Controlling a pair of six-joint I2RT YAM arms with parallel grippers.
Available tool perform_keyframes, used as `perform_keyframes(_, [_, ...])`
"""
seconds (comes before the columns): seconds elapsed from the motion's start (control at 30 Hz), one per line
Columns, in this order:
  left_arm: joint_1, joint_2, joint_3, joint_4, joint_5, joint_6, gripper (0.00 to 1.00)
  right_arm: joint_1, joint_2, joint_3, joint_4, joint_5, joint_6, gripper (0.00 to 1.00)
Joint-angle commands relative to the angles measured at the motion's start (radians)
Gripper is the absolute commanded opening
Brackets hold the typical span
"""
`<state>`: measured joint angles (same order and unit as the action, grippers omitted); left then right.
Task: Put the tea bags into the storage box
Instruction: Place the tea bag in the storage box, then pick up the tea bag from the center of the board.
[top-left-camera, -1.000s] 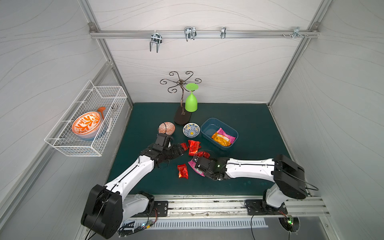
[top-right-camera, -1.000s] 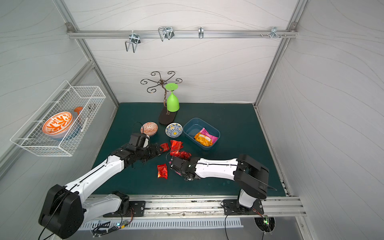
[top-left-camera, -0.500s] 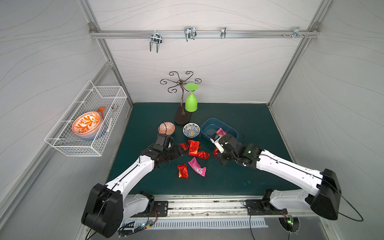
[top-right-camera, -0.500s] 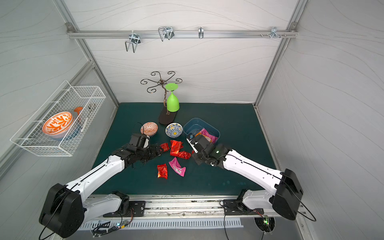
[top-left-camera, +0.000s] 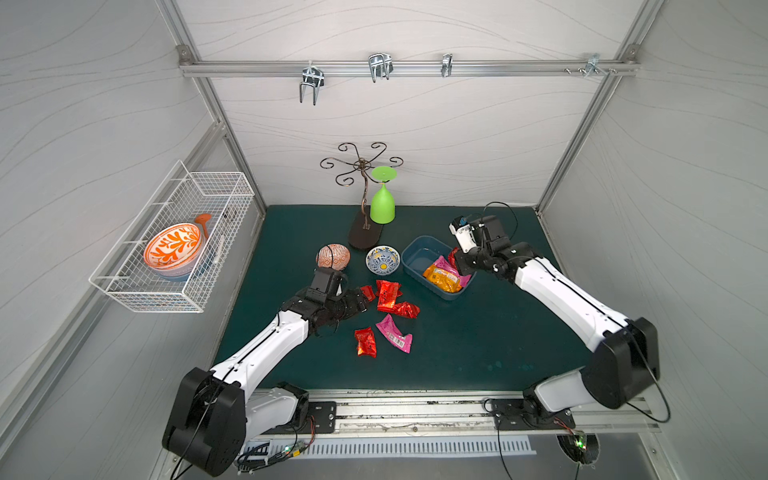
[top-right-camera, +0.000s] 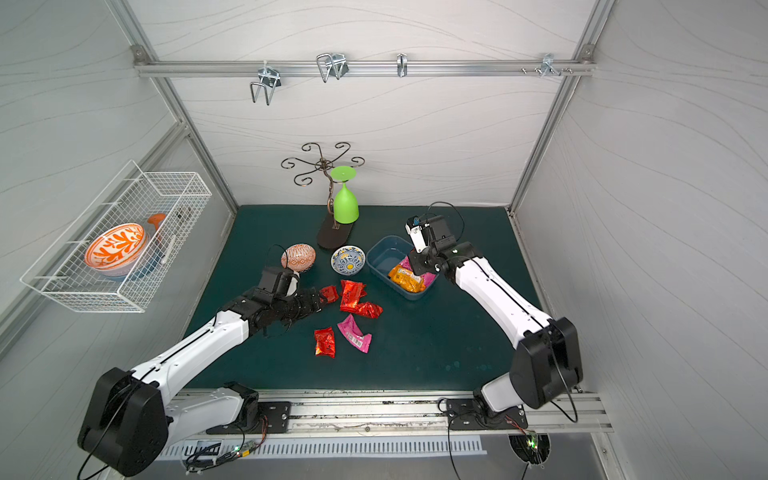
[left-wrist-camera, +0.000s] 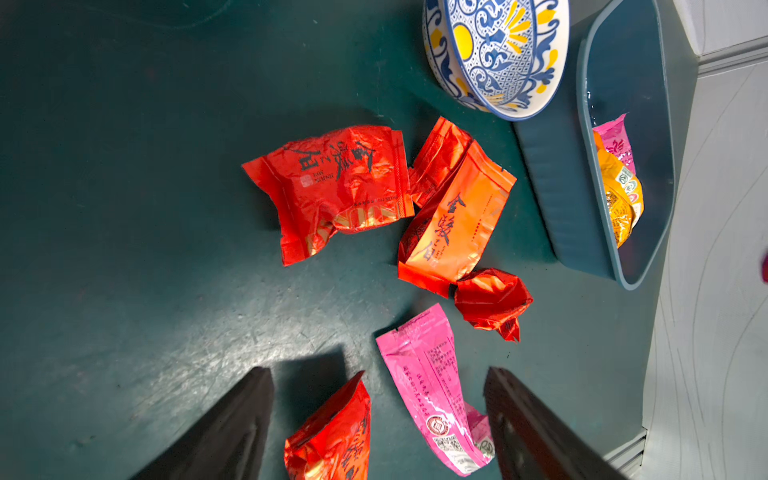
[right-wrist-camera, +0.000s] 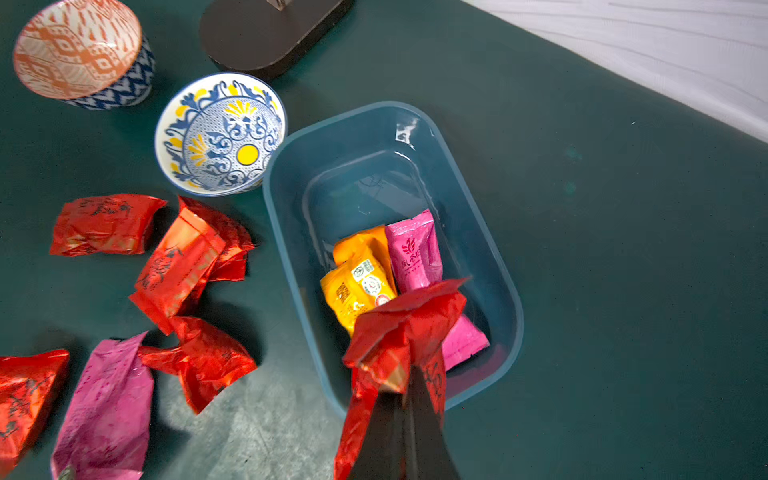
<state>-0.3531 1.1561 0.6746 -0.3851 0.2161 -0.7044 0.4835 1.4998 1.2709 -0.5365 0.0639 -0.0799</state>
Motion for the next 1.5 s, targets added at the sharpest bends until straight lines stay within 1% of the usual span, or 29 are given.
perform_keyframes(0.0, [-0.003, -0.034, 0.006, -0.015, -0.027, 0.032, 0.84, -0.039, 0.084, 0.052, 0.002, -0.074, -0.059, 0.00])
perform_keyframes(0.23, [-0.004, -0.047, -0.004, -0.017, -0.044, 0.036, 0.84, -0.064, 0.232, 0.126, 0.008, -0.069, -0.079, 0.00])
perform_keyframes(0.27, [-0.003, -0.047, -0.004, -0.017, -0.045, 0.038, 0.84, -0.066, 0.249, 0.134, 0.007, -0.063, -0.108, 0.00])
perform_keyframes(0.43, [-0.003, -0.049, -0.006, -0.021, -0.046, 0.041, 0.84, -0.068, 0.310, 0.141, 0.000, 0.008, -0.115, 0.00])
perform_keyframes(0.53, [-0.003, -0.048, -0.007, -0.018, -0.049, 0.040, 0.84, -0.066, 0.326, 0.134, -0.003, 0.062, -0.106, 0.00])
perform_keyframes(0.6, [-0.003, -0.046, -0.008, -0.016, -0.048, 0.038, 0.84, -0.067, 0.328, 0.134, -0.006, 0.077, -0.093, 0.00])
perform_keyframes(0.63, [-0.003, -0.045, -0.009, -0.016, -0.049, 0.037, 0.85, -0.066, 0.324, 0.134, -0.010, 0.071, -0.093, 0.04])
perform_keyframes(0.7, [-0.003, -0.044, -0.007, -0.016, -0.047, 0.037, 0.85, -0.062, 0.307, 0.129, -0.015, 0.041, -0.092, 0.17])
perform_keyframes(0.77, [-0.003, -0.041, -0.006, -0.017, -0.046, 0.039, 0.84, -0.050, 0.279, 0.121, -0.019, 0.044, -0.093, 0.25])
perform_keyframes(0.87, [-0.003, -0.041, -0.007, -0.016, -0.047, 0.036, 0.84, -0.005, 0.221, 0.106, -0.039, 0.078, -0.092, 0.30])
perform_keyframes(1.0, [-0.003, -0.039, -0.007, -0.012, -0.047, 0.030, 0.84, 0.101, 0.118, 0.053, -0.064, 0.121, -0.092, 0.34])
perform_keyframes(1.07, [-0.003, -0.039, -0.010, -0.010, -0.047, 0.023, 0.84, 0.163, 0.063, 0.015, -0.073, 0.123, -0.045, 0.36])
perform_keyframes(1.17, [-0.003, -0.037, -0.014, -0.005, -0.045, 0.010, 0.84, 0.260, -0.017, -0.048, -0.076, 0.086, 0.022, 0.39])
perform_keyframes(1.27, [-0.003, -0.038, -0.020, -0.002, -0.050, -0.007, 0.84, 0.356, -0.077, -0.112, -0.061, 0.021, 0.122, 0.40])
perform_keyframes(1.3, [-0.003, -0.038, -0.021, -0.002, -0.052, -0.012, 0.84, 0.392, -0.094, -0.139, -0.046, -0.021, 0.169, 0.41])
perform_keyframes(1.37, [-0.003, -0.042, -0.023, -0.001, -0.057, -0.021, 0.84, 0.442, -0.110, -0.179, -0.015, -0.070, 0.234, 0.41])
perform_keyframes(1.47, [-0.003, -0.050, -0.026, 0.001, -0.060, -0.034, 0.85, 0.519, -0.104, -0.235, 0.034, -0.093, 0.311, 0.42])
